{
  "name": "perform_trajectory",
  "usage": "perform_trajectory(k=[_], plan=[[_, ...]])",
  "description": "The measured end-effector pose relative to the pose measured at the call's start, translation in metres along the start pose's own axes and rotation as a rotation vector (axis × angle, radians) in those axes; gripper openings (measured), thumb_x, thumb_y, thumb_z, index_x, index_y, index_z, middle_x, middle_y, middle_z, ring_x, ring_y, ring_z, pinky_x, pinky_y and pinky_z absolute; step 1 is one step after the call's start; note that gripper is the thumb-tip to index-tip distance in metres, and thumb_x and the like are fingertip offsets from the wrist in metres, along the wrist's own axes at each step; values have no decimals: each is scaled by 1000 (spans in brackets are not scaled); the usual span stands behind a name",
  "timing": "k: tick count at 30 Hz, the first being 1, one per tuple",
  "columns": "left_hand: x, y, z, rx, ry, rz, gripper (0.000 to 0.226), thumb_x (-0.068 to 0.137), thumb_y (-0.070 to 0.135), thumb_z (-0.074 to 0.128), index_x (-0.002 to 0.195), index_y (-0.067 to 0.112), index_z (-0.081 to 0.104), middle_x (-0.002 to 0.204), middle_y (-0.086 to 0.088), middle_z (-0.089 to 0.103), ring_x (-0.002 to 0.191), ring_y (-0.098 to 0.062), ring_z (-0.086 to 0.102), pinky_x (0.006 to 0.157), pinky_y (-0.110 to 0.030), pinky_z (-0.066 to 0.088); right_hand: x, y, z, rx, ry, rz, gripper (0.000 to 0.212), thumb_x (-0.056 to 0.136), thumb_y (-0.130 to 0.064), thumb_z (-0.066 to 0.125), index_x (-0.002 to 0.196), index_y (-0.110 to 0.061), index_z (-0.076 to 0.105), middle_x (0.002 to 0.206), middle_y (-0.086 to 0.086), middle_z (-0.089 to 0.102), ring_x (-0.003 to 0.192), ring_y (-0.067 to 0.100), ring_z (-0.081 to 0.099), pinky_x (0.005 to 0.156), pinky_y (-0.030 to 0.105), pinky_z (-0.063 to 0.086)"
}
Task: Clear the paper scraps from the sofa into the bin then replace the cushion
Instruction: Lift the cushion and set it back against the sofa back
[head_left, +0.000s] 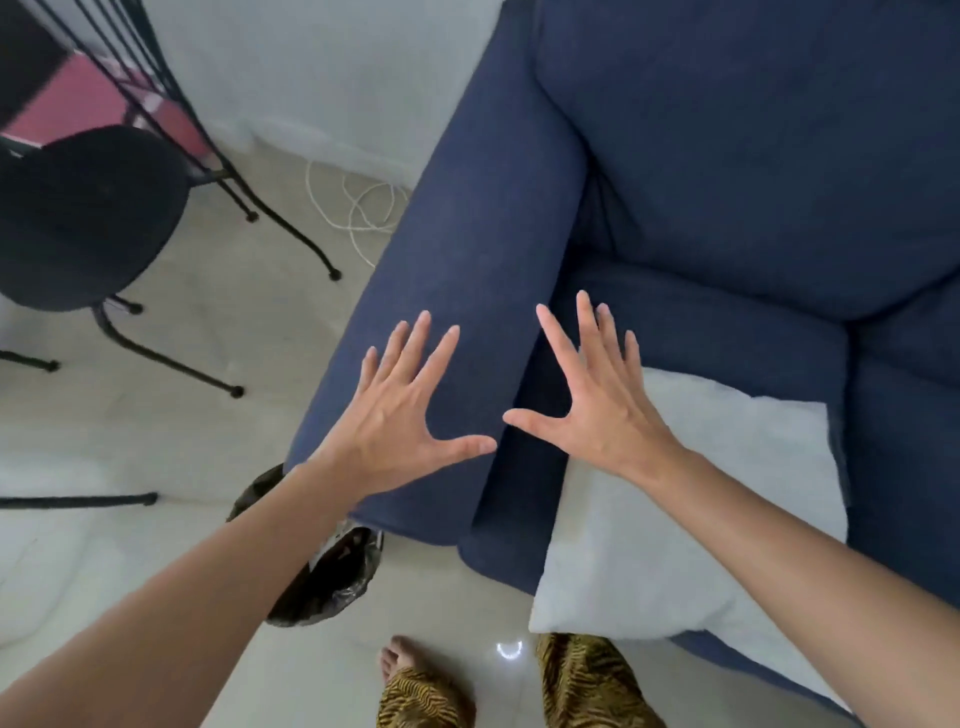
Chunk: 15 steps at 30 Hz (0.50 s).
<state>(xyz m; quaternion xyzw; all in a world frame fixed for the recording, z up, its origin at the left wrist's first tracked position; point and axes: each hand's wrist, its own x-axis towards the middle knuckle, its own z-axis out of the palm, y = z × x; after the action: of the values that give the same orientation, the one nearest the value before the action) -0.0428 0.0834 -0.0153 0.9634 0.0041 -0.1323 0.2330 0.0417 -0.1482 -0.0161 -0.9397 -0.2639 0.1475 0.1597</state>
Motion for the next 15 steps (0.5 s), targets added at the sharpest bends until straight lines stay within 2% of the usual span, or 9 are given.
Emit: perform_trajectory(k=[6, 12, 15], plan=[[67, 84, 48, 63, -107, 132, 119, 71, 93, 39, 160, 32, -10, 167, 0, -20, 152, -22, -20, 123, -54, -1, -42, 110, -19, -45, 24, 234, 108, 77, -88, 42, 161, -40, -8, 171, 13, -15, 157, 37, -9, 123, 63, 3], [102, 154, 112, 76, -243, 147, 116, 70, 94, 36, 157, 36, -15, 165, 3, -27, 151, -22, -24, 122, -53, -3, -97, 202, -16, -81, -26, 431, 107, 77, -91, 34, 158, -43, -17, 170, 14, -16, 157, 37, -12, 123, 62, 1], [112, 174, 141, 103, -277, 132, 115, 70, 96, 32, 158, 36, -12, 166, 2, -24, 152, -26, -22, 122, -57, 0, -121, 240, -9, -82, -66, 526, 106, 74, -93, 27, 157, -45, -18, 170, 13, -15, 157, 38, -9, 123, 63, 3]])
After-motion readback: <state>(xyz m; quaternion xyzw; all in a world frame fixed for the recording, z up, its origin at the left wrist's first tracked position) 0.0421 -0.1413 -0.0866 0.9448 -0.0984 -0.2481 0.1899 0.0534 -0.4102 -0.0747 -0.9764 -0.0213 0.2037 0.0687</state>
